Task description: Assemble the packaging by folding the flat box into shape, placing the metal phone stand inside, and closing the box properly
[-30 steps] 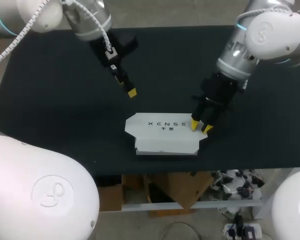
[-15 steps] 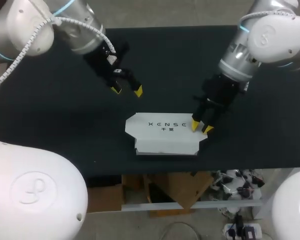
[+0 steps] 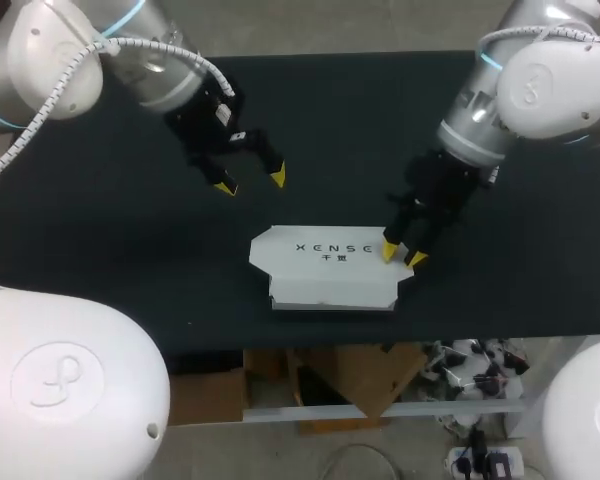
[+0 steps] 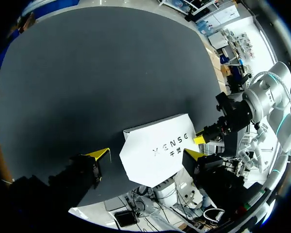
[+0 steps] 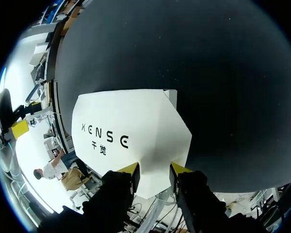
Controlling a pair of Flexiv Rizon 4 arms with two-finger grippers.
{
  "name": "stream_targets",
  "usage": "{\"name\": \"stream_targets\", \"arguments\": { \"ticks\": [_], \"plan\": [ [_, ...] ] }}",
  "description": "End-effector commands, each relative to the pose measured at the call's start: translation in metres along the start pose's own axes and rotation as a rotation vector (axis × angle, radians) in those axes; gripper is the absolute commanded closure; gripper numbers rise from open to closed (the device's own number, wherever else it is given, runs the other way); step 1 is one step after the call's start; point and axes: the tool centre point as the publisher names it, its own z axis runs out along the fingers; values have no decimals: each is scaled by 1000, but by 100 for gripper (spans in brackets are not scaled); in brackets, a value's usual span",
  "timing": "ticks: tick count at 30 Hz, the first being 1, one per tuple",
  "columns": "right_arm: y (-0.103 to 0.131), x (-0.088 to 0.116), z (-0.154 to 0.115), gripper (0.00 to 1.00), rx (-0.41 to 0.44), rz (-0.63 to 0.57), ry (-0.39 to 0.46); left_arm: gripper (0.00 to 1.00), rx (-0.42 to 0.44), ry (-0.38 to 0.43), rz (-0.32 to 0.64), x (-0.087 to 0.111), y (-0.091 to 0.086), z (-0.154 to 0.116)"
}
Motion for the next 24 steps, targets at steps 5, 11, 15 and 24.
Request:
{"name": "stream_targets", "arguments": {
  "ticks": [5, 11, 15, 24],
  "plan": [
    [-6, 1, 4, 56, -42, -11, -9, 0, -7, 2, -34, 0, 2, 2],
    [-8, 1, 5, 56, -58, -13, -22, 0, -19, -16, -225, 2, 15, 16],
    [-8, 1, 6, 56, -67, -14, -26, 0, -21, -67, -249, 4, 21, 21],
    [-9, 0, 8, 56, -84, -18, -20, 0, -21, -67, -249, 4, 21, 21]
  ]
}}
